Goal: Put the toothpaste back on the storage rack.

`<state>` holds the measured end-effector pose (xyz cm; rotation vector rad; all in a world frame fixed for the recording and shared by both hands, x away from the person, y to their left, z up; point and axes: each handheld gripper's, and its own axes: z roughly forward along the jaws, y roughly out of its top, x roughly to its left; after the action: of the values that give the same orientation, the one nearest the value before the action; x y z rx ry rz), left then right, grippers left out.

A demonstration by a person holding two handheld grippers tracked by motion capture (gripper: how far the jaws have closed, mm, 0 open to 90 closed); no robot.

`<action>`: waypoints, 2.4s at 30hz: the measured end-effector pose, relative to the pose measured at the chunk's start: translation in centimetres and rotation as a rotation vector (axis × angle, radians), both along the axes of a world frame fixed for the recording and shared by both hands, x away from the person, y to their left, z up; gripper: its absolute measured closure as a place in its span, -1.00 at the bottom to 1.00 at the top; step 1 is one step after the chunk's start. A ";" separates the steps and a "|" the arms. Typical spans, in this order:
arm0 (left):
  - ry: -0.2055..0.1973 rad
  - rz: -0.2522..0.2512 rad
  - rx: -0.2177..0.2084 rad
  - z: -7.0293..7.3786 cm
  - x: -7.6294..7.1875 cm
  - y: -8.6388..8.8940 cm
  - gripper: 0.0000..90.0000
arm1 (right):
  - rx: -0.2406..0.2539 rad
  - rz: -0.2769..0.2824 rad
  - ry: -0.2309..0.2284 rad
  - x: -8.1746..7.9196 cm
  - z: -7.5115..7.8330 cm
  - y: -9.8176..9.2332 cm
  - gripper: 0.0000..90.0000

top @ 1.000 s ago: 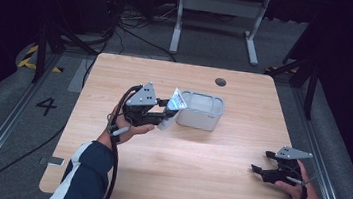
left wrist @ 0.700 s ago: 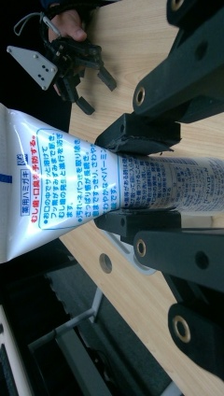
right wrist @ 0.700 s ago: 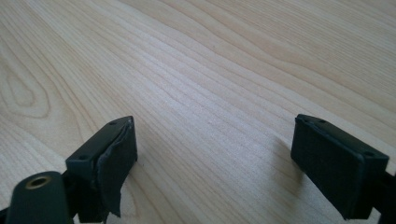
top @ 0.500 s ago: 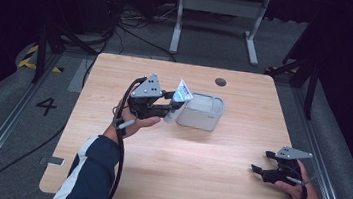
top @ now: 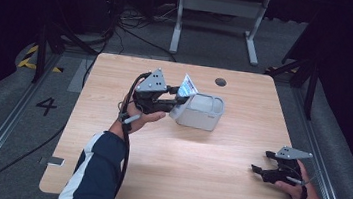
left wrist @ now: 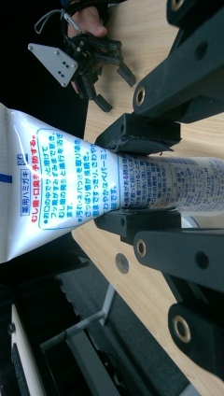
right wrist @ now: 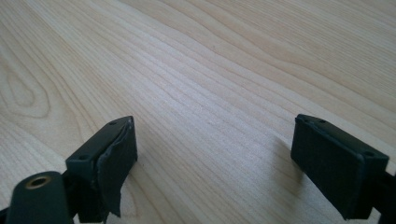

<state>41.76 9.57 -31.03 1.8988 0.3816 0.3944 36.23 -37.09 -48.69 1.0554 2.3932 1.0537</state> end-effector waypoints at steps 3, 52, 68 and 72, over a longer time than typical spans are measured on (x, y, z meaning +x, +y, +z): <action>-0.001 -0.001 -0.003 0.0 0.2 -0.3 0.47 | 0.000 0.000 0.000 0.0 0.0 0.0 -0.68; 0.015 -0.007 -0.044 -1.0 5.4 -7.0 0.47 | 0.000 0.000 0.000 0.0 0.0 0.0 -0.68; 0.037 0.021 -0.038 -2.8 6.8 -7.5 0.46 | 0.000 0.001 0.000 0.0 0.0 0.0 -0.68; 0.041 0.023 -0.032 -3.2 7.0 -7.6 0.46 | 0.000 0.000 0.000 0.0 0.0 0.0 -0.68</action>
<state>48.74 1.95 -34.24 1.8748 0.4346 0.3635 36.23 -37.09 -48.69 1.0550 2.3931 1.0540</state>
